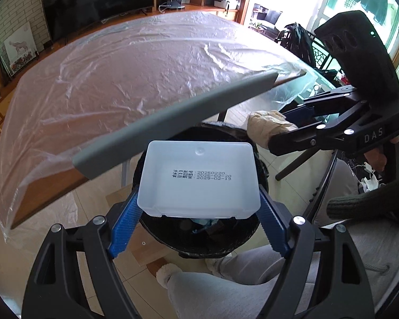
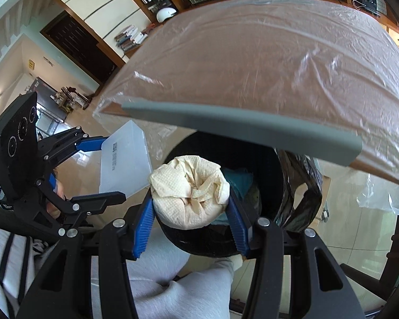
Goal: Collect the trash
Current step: 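Carry the white box and cloth bundle with both tools over the trash bin, then open both tools to drop the white box and cloth bundle into the bin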
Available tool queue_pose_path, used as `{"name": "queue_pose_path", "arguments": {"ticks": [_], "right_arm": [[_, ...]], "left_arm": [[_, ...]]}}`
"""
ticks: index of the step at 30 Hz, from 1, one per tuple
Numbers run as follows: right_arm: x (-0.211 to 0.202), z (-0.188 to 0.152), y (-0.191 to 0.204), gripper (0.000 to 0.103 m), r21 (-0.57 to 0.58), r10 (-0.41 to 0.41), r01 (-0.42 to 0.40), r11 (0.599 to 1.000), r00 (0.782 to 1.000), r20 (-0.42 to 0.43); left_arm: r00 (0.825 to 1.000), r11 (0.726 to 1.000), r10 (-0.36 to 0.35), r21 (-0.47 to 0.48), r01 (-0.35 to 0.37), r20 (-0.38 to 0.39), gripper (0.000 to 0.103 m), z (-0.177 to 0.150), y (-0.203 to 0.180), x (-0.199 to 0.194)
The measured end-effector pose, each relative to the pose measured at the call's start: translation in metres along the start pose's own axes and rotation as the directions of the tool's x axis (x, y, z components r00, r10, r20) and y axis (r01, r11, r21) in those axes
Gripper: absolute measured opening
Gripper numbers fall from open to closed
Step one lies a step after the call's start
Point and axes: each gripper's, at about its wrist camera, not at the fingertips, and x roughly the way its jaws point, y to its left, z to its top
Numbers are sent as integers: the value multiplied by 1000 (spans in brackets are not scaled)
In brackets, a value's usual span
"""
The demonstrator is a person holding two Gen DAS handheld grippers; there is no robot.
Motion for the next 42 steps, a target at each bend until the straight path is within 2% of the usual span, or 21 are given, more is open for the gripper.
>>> {"name": "queue_pose_path", "arguments": {"ticks": [13, 24, 27, 29, 30, 31, 33, 39, 42], "right_arm": [[39, -5, -16, 50, 32, -84, 85, 996, 995, -48], [64, -3, -23, 50, 58, -121, 125, 990, 990, -73], [68, -3, -24, 50, 69, -126, 131, 989, 989, -79], [69, -4, -24, 51, 77, -126, 133, 988, 988, -86], [69, -5, -24, 56, 79, -125, 132, 988, 988, -89], [70, -6, -25, 70, 84, -120, 129, 988, 988, -96], [67, -7, -26, 82, 106, -128, 137, 985, 988, -90], [53, -12, -32, 82, 131, -126, 136, 982, 989, -76], [37, -10, -28, 82, 133, -118, 127, 983, 991, -68]], "left_arm": [[997, 999, 24, -43, -27, -73, 82, -7, 12, 38], [993, 999, 41, -29, -44, -115, 82, -7, 18, 59], [993, 999, 26, -34, -30, -117, 82, -4, 18, 62], [993, 999, -25, -49, 19, -117, 82, -4, 20, 62], [993, 998, -36, -54, 30, -116, 82, -3, 22, 62], [993, 998, -36, -58, 30, -115, 82, -3, 22, 62], [992, 997, -35, -69, 27, -123, 88, -2, 23, 64], [986, 987, -92, -143, 71, -141, 89, -2, 32, 62], [986, 984, -119, -144, 102, -113, 89, 1, 31, 44]]}}
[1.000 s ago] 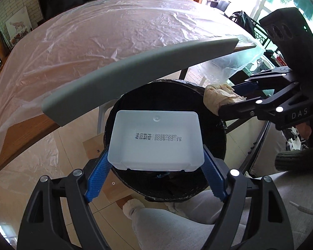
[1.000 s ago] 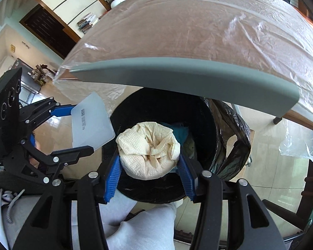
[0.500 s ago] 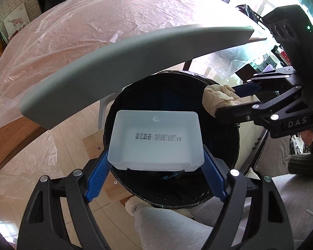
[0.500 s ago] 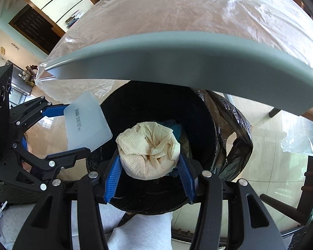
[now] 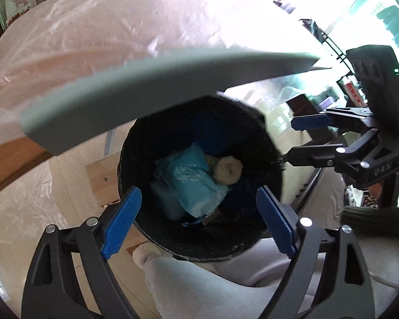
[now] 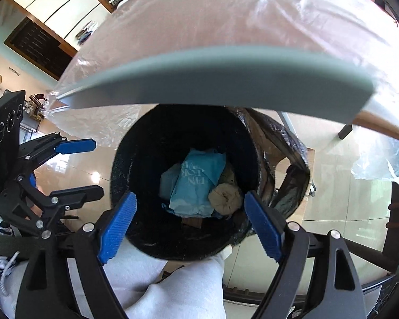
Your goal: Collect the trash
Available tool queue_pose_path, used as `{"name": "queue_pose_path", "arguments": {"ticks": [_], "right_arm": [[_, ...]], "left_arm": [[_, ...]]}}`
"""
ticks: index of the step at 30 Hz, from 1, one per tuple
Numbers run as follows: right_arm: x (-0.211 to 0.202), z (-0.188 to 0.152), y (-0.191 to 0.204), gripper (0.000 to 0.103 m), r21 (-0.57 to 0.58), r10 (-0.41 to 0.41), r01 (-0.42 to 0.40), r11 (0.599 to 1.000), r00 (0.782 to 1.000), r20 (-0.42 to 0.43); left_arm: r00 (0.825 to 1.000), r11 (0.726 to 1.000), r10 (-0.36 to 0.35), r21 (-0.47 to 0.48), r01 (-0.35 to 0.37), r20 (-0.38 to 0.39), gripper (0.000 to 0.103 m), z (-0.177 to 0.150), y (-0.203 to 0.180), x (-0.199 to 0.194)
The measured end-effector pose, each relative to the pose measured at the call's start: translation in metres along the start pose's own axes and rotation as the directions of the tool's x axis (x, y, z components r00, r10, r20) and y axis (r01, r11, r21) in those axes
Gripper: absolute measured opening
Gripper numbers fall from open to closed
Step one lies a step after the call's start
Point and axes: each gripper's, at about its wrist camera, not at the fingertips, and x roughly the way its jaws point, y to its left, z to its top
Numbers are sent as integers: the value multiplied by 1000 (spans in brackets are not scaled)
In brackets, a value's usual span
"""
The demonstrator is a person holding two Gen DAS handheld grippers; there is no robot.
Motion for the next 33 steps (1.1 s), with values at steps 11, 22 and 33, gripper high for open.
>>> {"name": "queue_pose_path", "arguments": {"ticks": [11, 22, 33], "right_arm": [[-114, 74, -27, 99, 23, -170, 175, 984, 911, 377], [-71, 210, -145, 99, 149, -399, 370, 917, 846, 353], [-52, 244, -181, 99, 157, -449, 420, 894, 831, 330]], "left_arm": [[912, 983, 183, -84, -164, 367, 100, 71, 40, -114], [861, 878, 419, -372, -302, 289, 100, 148, 175, -69], [866, 838, 455, -430, -336, 209, 100, 175, 236, -39]]}}
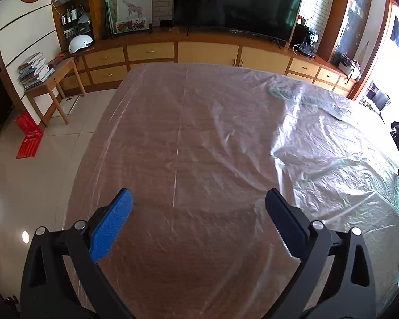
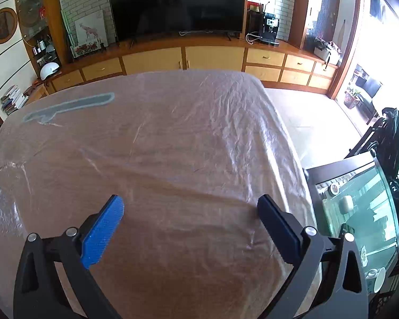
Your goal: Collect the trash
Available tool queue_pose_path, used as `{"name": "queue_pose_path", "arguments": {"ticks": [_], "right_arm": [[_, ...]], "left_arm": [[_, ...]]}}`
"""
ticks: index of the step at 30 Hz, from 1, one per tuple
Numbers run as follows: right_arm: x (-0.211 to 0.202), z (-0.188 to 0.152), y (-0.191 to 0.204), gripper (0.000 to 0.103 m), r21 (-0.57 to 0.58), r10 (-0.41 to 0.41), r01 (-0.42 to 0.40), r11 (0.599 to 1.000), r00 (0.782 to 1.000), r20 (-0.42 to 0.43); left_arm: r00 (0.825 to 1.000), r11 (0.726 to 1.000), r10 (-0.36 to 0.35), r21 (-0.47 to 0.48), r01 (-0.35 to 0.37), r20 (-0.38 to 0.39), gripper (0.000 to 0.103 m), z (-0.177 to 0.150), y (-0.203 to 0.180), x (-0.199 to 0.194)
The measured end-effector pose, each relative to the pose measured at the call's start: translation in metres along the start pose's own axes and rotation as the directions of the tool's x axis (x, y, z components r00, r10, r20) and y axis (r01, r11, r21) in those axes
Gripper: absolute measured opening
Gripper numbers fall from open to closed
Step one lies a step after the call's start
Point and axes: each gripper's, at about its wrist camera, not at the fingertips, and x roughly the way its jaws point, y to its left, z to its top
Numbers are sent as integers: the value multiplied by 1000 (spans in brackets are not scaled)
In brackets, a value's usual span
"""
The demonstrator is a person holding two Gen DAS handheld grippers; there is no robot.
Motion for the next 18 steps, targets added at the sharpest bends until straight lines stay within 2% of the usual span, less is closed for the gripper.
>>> {"name": "queue_pose_path", "arguments": {"ticks": [8, 10, 18], "right_arm": [[4, 4, -6, 99, 1, -14, 14, 1000, 1000, -17], [5, 5, -6, 99, -1, -17, 17, 1000, 1000, -19], [6, 7, -8, 99, -2, -19, 18, 1000, 1000, -19]], "left_arm": [[1000, 999, 25, 27, -25, -1, 101, 6, -2, 9], [998, 997, 55, 46, -55, -10, 102, 7, -7, 12], [999, 998, 50, 39, -50, -11, 102, 7, -6, 13]]}}
